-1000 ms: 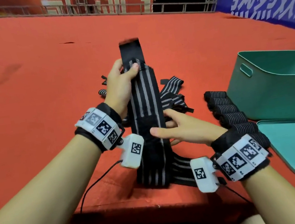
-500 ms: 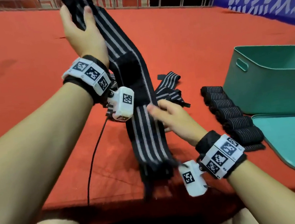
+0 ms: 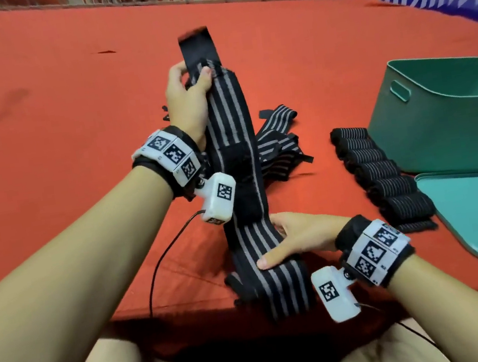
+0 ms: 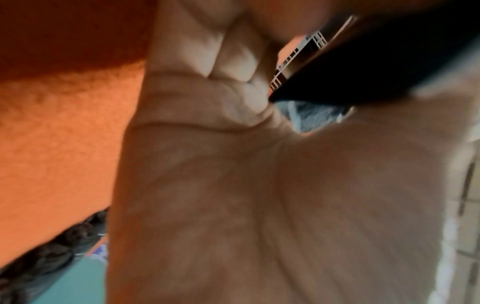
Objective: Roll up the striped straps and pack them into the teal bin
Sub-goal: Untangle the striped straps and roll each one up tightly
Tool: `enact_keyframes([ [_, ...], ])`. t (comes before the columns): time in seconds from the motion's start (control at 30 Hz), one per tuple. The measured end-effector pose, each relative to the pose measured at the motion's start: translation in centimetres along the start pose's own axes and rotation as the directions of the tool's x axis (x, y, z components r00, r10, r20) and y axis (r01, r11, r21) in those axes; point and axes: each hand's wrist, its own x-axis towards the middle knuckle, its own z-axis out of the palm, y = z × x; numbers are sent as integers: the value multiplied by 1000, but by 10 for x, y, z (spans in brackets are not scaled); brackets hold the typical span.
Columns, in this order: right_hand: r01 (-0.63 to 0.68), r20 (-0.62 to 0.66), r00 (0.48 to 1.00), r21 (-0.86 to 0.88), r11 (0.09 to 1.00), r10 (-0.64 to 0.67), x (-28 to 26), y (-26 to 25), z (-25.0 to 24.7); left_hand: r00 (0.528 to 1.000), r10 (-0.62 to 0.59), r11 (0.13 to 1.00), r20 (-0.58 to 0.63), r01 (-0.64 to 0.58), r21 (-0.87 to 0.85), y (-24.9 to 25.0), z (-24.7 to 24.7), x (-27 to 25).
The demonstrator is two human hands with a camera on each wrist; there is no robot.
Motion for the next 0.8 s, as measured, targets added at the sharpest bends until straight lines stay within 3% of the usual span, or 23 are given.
enact_keyframes([
  [0.07,-9,78,997,111,994,0,-4,-3,-8,997,-69,997,44,71,-29,-1,3,-5],
  [0.13,-54,58,998,275,960,39,-5,-9,-21,980,-177,978,88,185,-94,-2,3,-6],
  [0.17,-45,-5,999,297,954,49,-5,-13,-29,961,-243,959,129,258,-118,-1,3,-8],
  [0.23,56,-273,962,175,983,-6,0,-17,-47,895,-363,910,259,400,-107,-2,2,-15],
  [0.3,230,-539,832,120,966,-131,6,-26,-60,830,-419,876,368,476,-77,-13,4,-29],
  [0.33,324,-599,784,166,931,-165,8,-35,-63,817,-423,873,392,483,-64,-20,6,-37],
  [0.4,417,-626,756,234,878,-192,18,-44,-65,818,-418,883,395,468,-36,-36,9,-55],
  [0.57,454,-709,681,215,864,-182,46,-28,-47,839,-447,886,310,463,23,-64,3,-77],
  [0.8,534,-708,683,315,785,-180,51,-17,-37,827,-484,874,288,436,215,-63,-7,-77],
])
